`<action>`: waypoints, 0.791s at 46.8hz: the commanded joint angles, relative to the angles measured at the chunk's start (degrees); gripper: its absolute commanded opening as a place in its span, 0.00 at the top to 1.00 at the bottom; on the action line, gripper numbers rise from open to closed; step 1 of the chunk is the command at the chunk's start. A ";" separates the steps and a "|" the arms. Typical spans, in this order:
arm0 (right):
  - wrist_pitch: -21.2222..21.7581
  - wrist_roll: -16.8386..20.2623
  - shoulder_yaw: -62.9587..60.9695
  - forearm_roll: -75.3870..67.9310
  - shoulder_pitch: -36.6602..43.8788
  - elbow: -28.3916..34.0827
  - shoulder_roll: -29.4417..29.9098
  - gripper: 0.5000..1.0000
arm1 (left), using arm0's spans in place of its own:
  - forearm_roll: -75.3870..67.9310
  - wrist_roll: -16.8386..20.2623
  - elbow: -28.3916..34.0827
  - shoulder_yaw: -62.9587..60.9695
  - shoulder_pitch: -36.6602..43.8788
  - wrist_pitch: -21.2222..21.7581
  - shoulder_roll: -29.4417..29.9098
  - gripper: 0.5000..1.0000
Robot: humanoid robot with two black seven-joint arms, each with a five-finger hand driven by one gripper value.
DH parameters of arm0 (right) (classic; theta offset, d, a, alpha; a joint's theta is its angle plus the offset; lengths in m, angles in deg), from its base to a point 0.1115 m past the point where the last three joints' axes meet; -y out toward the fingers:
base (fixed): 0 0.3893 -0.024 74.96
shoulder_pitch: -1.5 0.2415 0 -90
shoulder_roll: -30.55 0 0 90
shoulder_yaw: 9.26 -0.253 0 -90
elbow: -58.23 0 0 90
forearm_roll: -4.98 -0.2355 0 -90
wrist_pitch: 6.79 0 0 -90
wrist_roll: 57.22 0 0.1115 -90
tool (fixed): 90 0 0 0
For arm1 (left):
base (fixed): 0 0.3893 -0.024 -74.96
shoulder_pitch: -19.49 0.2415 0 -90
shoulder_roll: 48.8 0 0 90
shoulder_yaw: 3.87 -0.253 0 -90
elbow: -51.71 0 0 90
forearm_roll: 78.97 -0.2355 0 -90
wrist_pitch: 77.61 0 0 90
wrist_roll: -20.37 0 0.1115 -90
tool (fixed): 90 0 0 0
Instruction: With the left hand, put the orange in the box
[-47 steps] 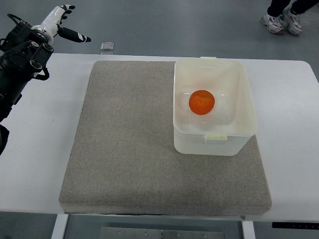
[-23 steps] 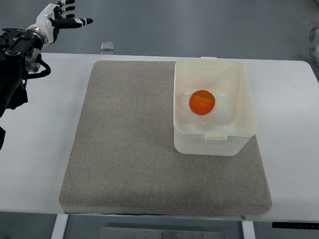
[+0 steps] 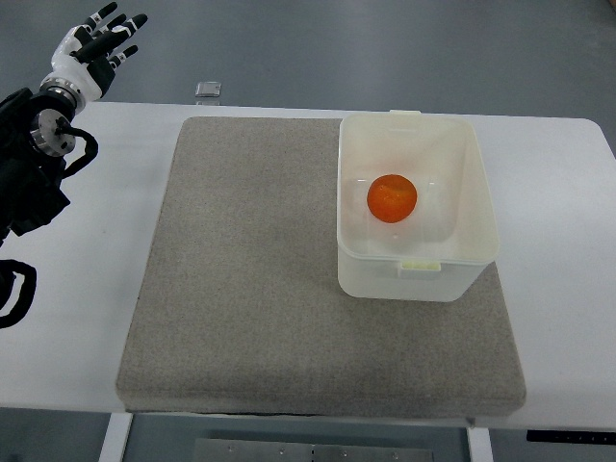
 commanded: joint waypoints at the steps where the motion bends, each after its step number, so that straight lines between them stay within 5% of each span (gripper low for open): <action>1: 0.00 0.00 -0.04 0.03 0.00 0.00 0.00 0.15 | 0.01 1.30 -0.02 1.67 0.01 -1.79 -0.37 0.19; 37: 0.00 0.00 0.04 0.03 0.00 0.00 0.00 0.15 | -0.07 4.29 -2.57 1.67 0.70 0.23 -0.73 0.17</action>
